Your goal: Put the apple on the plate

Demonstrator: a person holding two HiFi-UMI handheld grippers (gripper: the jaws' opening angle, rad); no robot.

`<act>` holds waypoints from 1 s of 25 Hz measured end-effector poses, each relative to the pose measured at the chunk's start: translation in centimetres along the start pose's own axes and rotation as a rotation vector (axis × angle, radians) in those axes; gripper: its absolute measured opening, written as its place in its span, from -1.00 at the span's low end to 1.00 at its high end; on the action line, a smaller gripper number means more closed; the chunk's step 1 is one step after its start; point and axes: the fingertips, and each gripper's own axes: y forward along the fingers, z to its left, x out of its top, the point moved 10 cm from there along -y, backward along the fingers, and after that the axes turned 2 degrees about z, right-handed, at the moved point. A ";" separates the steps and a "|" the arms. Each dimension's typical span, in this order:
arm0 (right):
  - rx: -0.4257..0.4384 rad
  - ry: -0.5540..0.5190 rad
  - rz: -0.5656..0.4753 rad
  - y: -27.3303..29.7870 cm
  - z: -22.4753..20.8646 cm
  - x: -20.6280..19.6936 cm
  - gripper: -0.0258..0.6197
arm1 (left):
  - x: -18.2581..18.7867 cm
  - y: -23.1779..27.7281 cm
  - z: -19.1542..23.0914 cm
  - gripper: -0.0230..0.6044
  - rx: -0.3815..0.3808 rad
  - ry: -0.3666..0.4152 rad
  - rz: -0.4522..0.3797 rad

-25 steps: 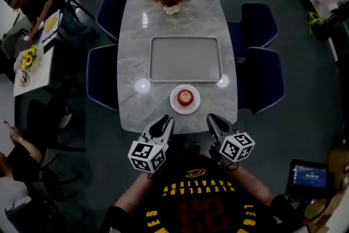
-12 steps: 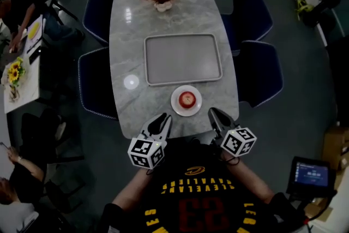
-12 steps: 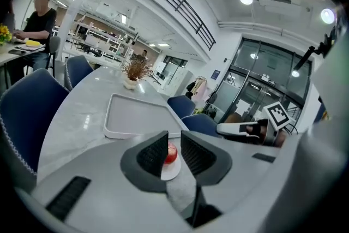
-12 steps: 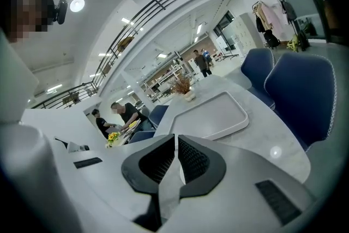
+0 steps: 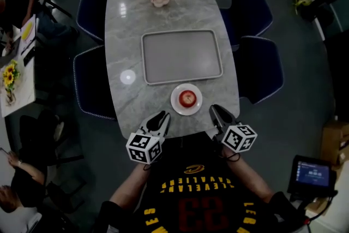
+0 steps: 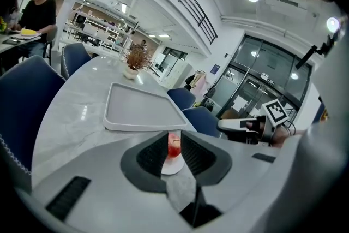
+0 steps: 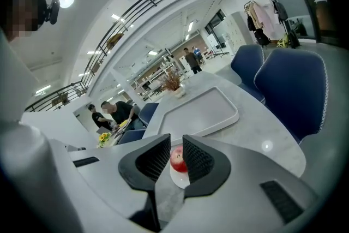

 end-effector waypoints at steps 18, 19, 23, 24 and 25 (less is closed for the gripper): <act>0.031 -0.047 0.302 9.3 -8.2 -2.1 -0.76 | -4.4 8.5 5.4 -0.69 0.084 -0.332 0.266; 0.023 -0.049 0.320 9.4 -8.4 -2.6 -0.76 | -4.8 8.6 5.6 -0.69 0.089 -0.333 0.282; -0.005 -0.041 0.390 9.8 -9.2 -4.1 -0.76 | -5.6 9.0 6.1 -0.69 0.067 -0.394 0.308; -0.011 -0.037 0.405 9.8 -9.4 -4.4 -0.76 | -5.7 9.1 6.2 -0.69 0.064 -0.408 0.310; -0.014 -0.028 0.418 9.7 -9.6 -4.7 -0.76 | -5.9 9.1 6.3 -0.69 0.064 -0.419 0.313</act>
